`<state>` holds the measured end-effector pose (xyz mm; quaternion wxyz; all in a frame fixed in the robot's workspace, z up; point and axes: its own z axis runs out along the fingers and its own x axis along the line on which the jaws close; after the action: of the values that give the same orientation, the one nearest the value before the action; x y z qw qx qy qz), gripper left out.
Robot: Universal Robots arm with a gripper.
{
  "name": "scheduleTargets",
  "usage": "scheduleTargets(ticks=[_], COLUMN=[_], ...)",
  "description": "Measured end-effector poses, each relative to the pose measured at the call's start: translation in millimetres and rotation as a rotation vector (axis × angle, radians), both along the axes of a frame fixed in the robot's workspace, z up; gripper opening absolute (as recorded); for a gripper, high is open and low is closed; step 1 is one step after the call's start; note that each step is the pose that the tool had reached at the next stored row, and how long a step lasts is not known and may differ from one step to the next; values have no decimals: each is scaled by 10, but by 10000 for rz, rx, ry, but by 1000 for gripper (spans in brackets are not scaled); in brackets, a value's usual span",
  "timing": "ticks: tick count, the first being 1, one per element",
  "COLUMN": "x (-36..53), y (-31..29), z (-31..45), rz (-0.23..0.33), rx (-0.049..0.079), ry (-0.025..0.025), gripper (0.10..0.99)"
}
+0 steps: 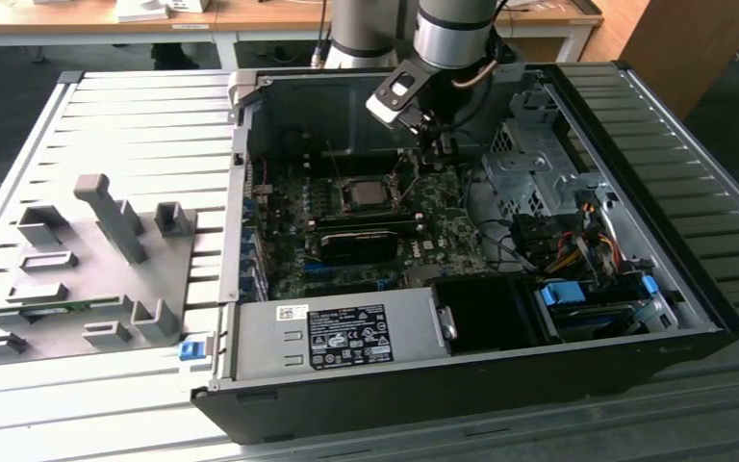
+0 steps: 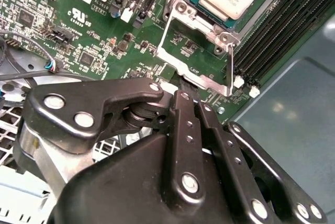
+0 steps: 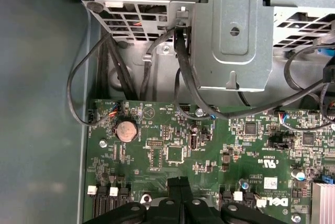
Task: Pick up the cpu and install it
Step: 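Close the cpu cover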
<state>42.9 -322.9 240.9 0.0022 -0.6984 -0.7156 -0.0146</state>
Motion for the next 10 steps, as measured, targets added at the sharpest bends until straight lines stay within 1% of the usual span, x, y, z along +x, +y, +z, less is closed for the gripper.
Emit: scheduleTargets(ticks=[6, 10], x=[-3, -28], y=[0, 0], z=[3, 4], rz=[-3, -6], rx=[22, 51], ry=[-1, 0], gripper=[106, 106])
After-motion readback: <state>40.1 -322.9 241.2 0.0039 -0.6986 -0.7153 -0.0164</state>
